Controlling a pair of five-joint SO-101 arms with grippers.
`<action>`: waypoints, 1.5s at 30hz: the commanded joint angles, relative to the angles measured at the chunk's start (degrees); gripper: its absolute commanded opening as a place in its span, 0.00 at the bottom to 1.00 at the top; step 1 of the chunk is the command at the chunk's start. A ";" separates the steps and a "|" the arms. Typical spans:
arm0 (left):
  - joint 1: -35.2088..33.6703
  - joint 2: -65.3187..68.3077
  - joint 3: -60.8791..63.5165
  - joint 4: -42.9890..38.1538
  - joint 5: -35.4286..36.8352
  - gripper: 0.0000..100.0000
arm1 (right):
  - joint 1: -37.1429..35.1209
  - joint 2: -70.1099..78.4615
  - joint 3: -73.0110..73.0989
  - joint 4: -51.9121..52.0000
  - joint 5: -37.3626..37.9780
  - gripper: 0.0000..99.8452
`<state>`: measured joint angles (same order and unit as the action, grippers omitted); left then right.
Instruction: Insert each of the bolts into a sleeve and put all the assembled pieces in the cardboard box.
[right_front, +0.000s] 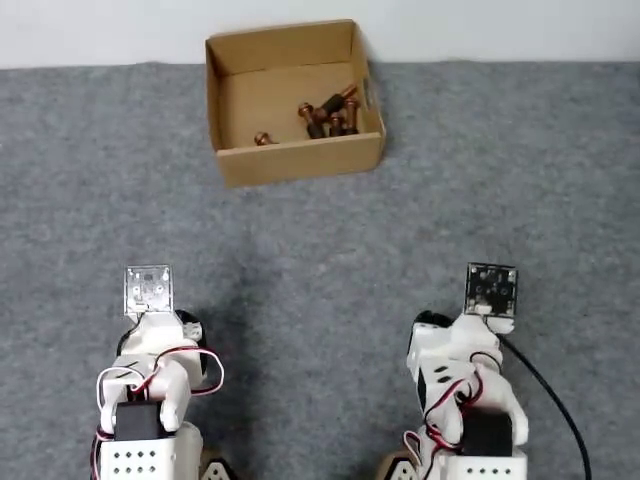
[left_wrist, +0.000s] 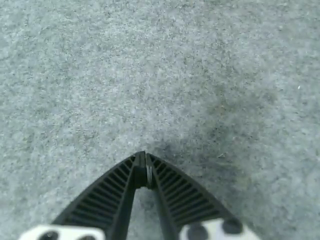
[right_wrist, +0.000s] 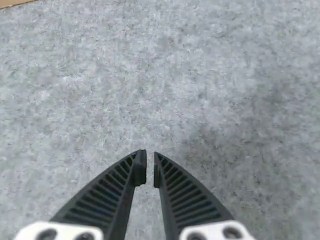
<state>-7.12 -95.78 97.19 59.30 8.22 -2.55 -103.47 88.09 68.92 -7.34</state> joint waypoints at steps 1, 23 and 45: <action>-0.44 -0.44 -0.31 0.18 -0.35 0.01 | 0.84 0.66 1.05 -0.92 0.62 0.01; -0.44 -0.44 -0.31 0.18 -0.35 0.01 | 0.84 -0.48 8.26 0.13 0.70 0.01; -0.44 -0.44 -0.31 0.18 -0.35 0.01 | 0.84 -0.48 8.35 5.93 0.62 0.01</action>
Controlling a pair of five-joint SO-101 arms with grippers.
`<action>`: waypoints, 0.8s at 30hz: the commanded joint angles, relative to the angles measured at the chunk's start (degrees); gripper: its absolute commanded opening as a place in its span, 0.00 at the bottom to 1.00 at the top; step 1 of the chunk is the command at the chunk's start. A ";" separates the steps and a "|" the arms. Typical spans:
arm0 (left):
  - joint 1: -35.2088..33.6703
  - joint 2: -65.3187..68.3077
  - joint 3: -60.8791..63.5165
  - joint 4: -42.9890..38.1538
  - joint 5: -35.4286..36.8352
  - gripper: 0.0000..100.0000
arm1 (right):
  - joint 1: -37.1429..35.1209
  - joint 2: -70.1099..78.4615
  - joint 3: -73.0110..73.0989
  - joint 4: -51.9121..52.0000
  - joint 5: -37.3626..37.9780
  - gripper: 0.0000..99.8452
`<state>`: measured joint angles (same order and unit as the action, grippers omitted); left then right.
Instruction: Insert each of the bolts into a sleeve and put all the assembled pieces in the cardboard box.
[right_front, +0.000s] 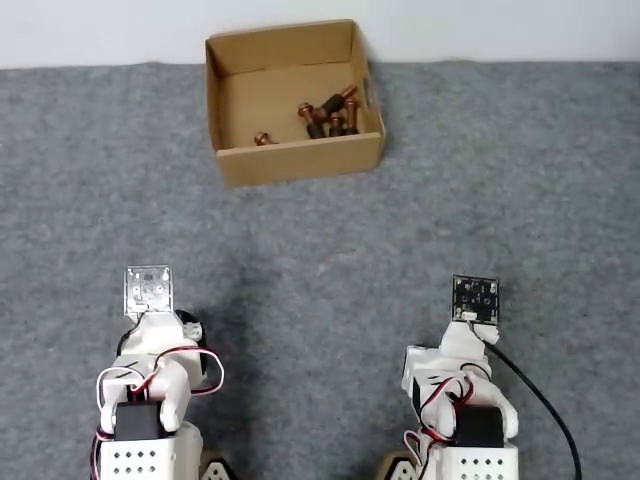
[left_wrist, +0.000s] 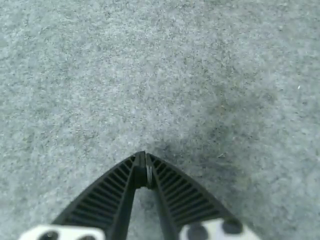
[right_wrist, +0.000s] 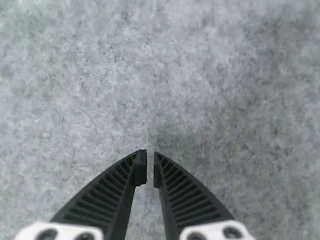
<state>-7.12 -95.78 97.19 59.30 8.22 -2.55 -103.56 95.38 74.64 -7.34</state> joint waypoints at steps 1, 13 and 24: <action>-0.44 -0.44 -0.31 0.18 -0.35 0.01 | 0.84 -0.40 1.05 0.22 0.62 0.02; -0.44 -0.44 -0.31 0.18 -0.35 0.01 | 0.57 -0.40 1.05 0.22 0.62 0.03; -0.44 -0.44 -0.31 0.18 -0.35 0.01 | 0.57 -0.40 1.05 0.22 0.62 0.03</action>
